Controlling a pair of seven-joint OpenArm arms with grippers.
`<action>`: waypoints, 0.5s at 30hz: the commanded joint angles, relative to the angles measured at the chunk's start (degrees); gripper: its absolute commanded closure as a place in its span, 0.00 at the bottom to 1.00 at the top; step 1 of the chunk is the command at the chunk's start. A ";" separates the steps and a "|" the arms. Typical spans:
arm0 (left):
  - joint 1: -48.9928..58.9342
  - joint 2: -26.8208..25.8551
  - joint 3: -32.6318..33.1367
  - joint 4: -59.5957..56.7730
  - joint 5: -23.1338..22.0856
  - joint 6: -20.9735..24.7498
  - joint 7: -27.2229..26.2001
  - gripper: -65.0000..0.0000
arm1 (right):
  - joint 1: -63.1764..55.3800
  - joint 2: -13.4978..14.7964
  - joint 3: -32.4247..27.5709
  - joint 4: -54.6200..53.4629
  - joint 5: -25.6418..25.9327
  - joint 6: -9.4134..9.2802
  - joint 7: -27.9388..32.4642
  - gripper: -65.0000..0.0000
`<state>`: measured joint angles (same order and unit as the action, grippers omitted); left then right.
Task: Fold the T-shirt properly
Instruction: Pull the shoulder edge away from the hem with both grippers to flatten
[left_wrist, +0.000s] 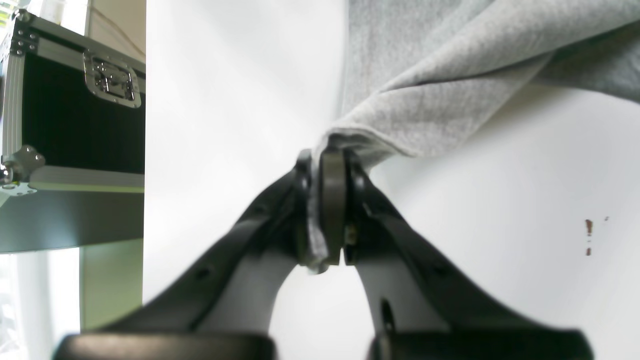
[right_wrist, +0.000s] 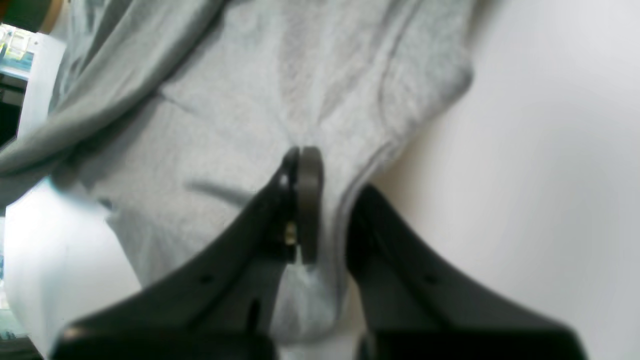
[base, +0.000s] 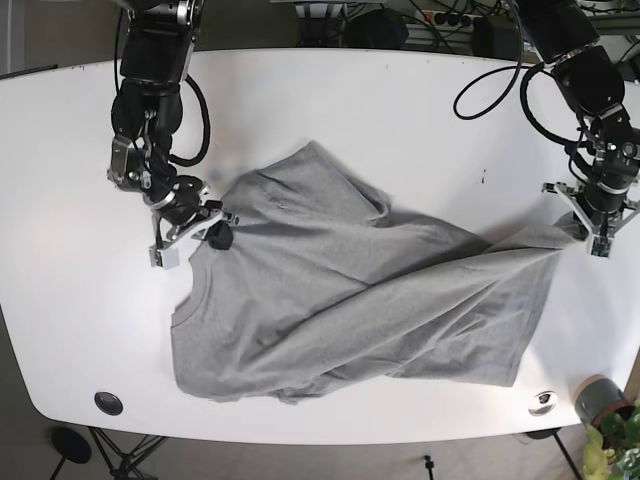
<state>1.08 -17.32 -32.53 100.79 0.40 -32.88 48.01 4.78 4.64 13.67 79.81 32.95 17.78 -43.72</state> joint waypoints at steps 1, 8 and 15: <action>0.28 -1.01 -0.30 1.23 -0.18 0.22 -1.02 1.00 | -1.39 0.94 2.11 4.45 0.50 0.20 -0.80 0.97; 3.80 0.40 -0.65 1.23 -0.18 0.22 -1.02 1.00 | -8.51 0.76 6.77 10.78 0.59 0.37 -1.68 0.97; 8.90 3.48 -3.73 1.32 -0.18 -0.30 -1.02 1.00 | -16.86 0.85 9.76 19.22 0.59 0.55 -2.56 0.97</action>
<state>9.98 -13.39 -35.83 100.97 0.38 -33.10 48.03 -11.66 5.04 23.27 96.44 32.82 17.98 -46.81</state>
